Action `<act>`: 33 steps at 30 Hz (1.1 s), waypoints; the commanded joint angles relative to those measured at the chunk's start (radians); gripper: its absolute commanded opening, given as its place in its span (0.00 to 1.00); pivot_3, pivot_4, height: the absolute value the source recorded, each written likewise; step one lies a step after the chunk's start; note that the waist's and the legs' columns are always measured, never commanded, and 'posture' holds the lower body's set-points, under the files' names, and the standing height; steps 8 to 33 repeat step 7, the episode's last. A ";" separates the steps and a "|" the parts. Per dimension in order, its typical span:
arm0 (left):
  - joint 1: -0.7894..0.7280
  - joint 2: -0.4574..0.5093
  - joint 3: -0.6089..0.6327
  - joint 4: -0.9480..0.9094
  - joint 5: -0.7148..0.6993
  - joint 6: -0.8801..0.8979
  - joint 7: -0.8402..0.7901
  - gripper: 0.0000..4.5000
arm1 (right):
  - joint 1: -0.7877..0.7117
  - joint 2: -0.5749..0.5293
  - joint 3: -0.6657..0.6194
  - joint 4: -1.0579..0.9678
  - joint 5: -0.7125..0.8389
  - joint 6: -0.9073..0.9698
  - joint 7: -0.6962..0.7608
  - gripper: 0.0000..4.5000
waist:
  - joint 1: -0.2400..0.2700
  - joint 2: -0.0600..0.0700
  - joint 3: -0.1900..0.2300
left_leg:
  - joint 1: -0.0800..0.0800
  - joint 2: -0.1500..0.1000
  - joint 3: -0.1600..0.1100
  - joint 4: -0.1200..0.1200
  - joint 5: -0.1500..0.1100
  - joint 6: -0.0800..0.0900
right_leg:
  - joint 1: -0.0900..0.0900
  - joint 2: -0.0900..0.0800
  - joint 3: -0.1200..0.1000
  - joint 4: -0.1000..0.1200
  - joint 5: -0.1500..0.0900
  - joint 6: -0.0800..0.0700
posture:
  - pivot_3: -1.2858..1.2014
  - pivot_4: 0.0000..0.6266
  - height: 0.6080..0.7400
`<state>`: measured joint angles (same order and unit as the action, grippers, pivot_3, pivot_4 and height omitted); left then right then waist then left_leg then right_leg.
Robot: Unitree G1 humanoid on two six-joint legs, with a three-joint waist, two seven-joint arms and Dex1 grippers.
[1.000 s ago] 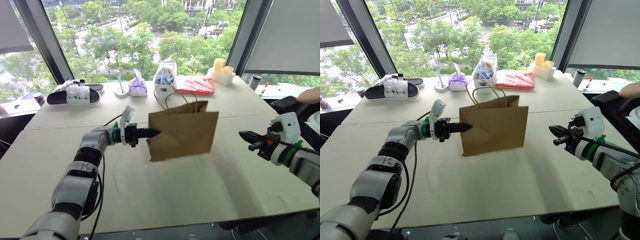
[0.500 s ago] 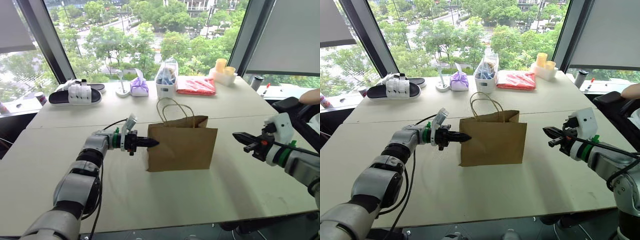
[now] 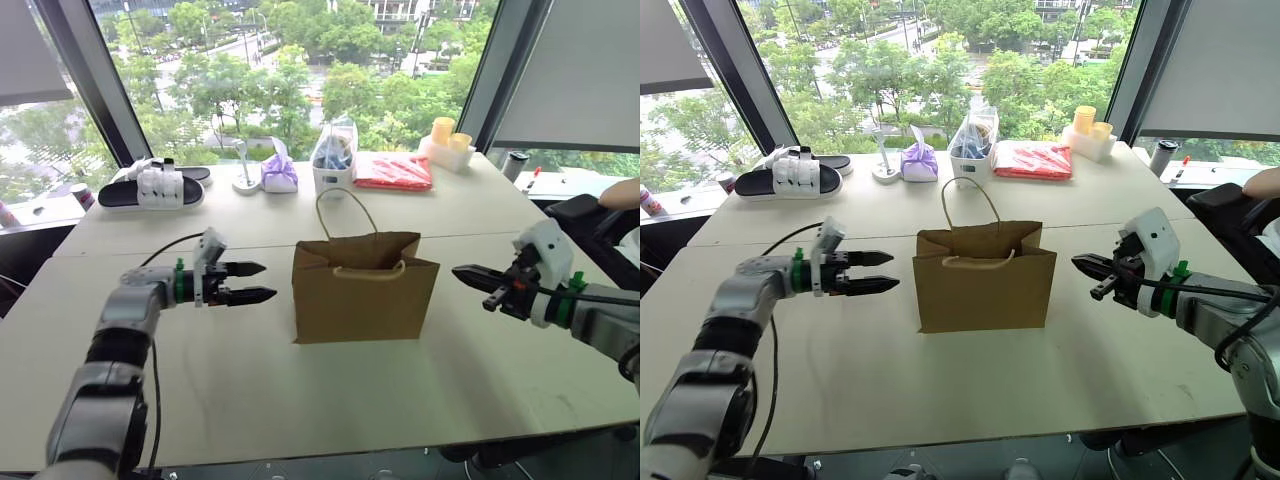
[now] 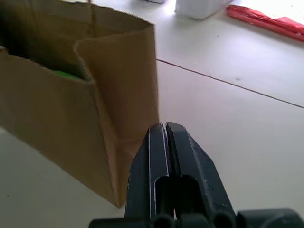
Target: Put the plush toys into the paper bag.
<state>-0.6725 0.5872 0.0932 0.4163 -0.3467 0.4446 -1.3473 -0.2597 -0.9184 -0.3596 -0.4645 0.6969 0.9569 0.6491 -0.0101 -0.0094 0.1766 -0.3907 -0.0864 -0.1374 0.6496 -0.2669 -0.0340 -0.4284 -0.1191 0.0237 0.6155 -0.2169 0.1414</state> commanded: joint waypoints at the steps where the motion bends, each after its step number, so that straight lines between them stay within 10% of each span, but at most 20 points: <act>1: 0.076 0.036 0.066 -0.274 -0.106 0.141 0.084 0.99 | -0.014 -0.033 -0.016 -0.061 0.053 0.005 0.050 0.00 | 0.000 0.000 0.000 | 0.000 0.001 -0.001 0.000 0.000 0.000 | 0.000 0.000 0.000 0.000 0.000 0.000 | 0.52 0.24 1.00; 7: 0.204 0.063 0.151 -0.586 -0.267 0.345 0.229 0.99 | -0.033 -0.065 0.008 -0.086 0.103 0.021 0.096 0.00 | -0.001 0.000 0.000 | 0.001 0.001 0.000 0.000 0.000 0.000 | 0.000 0.000 0.000 0.000 0.000 0.000 | 0.52 0.24 1.00; 33: 0.204 0.063 0.151 -0.586 -0.267 0.345 0.229 0.99 | -0.033 -0.065 0.008 -0.086 0.103 0.021 0.096 0.00 | -0.001 0.000 0.000 | 0.001 0.001 0.000 0.000 0.000 0.000 | 0.000 0.000 0.000 0.000 0.000 0.000 | 0.52 0.24 1.00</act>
